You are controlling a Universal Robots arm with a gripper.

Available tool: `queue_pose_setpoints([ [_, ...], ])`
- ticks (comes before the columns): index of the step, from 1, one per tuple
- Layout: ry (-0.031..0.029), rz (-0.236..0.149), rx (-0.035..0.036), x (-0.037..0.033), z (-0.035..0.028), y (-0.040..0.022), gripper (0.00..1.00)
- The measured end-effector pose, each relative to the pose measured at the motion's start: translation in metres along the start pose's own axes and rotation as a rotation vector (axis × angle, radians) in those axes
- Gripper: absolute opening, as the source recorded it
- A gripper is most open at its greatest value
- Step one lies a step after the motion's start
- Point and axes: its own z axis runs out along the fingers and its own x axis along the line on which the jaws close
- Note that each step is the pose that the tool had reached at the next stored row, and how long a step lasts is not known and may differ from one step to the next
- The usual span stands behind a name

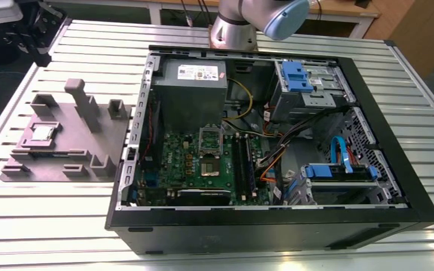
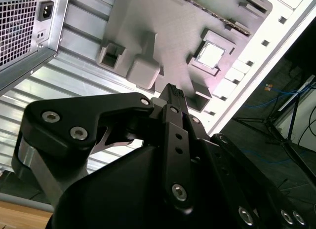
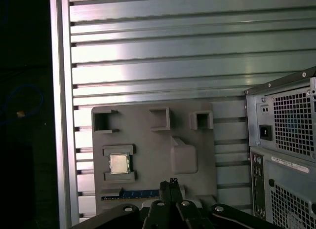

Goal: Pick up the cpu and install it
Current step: 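Reach for the cpu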

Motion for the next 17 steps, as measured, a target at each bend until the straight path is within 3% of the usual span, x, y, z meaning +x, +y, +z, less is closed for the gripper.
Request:
queue_pose_setpoints([
  [17, -0.0001, 0.000, -0.0001, 0.0059, 0.0003, -0.0005, 0.10],
])
